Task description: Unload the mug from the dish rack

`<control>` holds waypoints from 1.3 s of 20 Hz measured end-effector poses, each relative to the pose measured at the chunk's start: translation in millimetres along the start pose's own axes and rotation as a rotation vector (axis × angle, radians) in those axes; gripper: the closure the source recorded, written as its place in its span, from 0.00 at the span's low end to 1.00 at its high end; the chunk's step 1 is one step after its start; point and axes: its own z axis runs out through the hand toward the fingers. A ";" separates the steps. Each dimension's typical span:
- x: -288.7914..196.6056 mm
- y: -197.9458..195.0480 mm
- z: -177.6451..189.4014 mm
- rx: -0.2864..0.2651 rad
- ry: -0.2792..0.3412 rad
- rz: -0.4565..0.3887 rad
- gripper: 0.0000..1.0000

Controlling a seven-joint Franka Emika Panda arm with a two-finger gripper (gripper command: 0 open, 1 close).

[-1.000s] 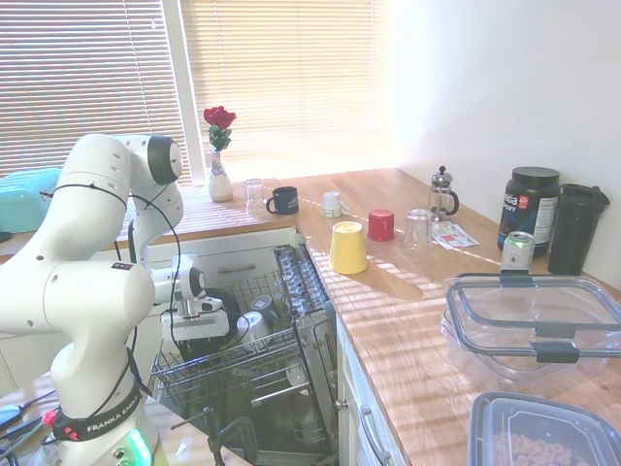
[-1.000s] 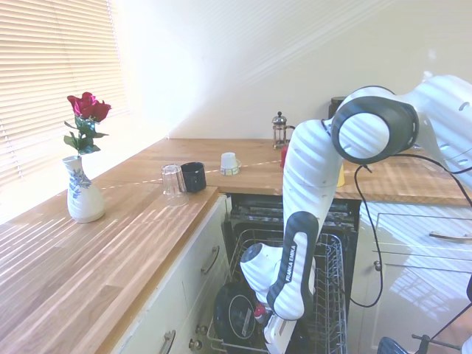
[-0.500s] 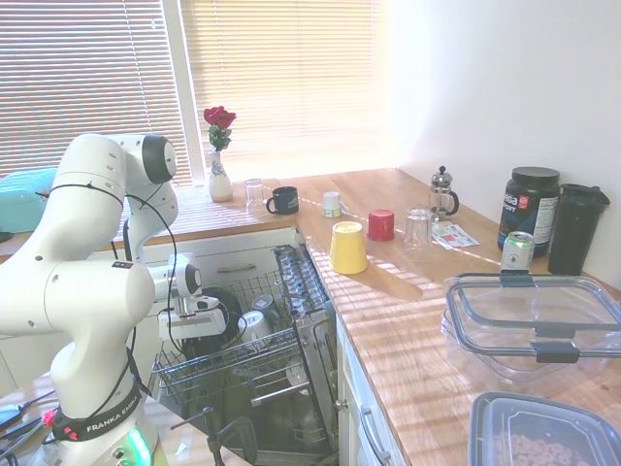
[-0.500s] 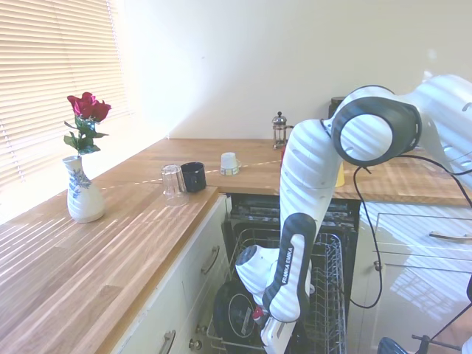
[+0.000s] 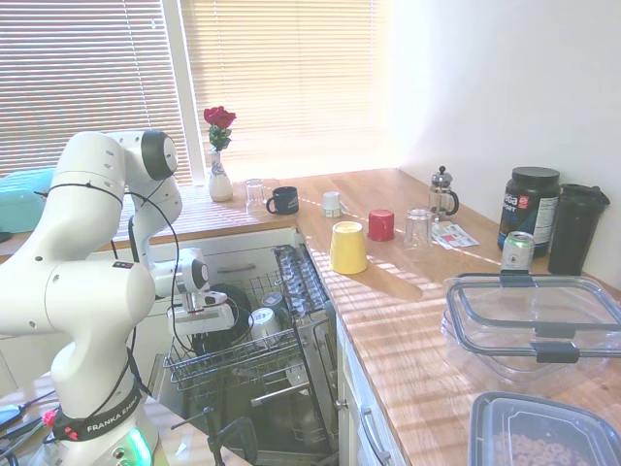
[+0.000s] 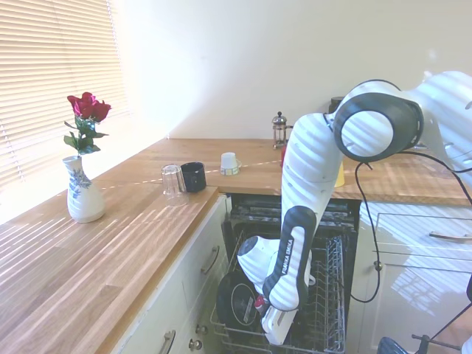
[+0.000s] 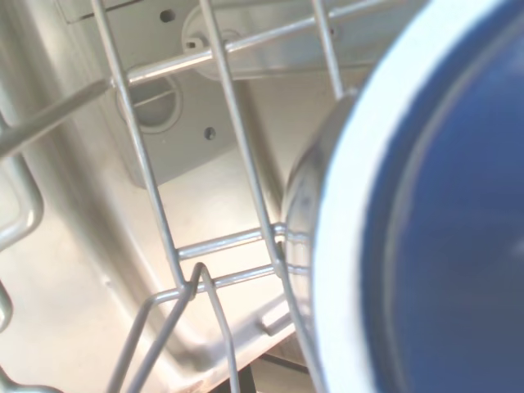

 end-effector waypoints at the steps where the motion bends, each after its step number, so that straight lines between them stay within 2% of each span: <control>1: -0.2 -0.1 -3.2 -0.002 0.003 -0.002 1.00; 7: -6.4 0.8 -39.2 -0.014 0.051 0.024 1.00; 10: -5.4 7.9 -57.3 -0.003 0.072 0.035 1.00; 17: -4.4 14.0 -63.7 0.001 0.089 0.046 1.00; 22: 1.7 18.3 -87.0 0.031 0.125 0.066 1.00; 26: 19.4 48.3 -115.8 0.059 0.165 0.105 1.00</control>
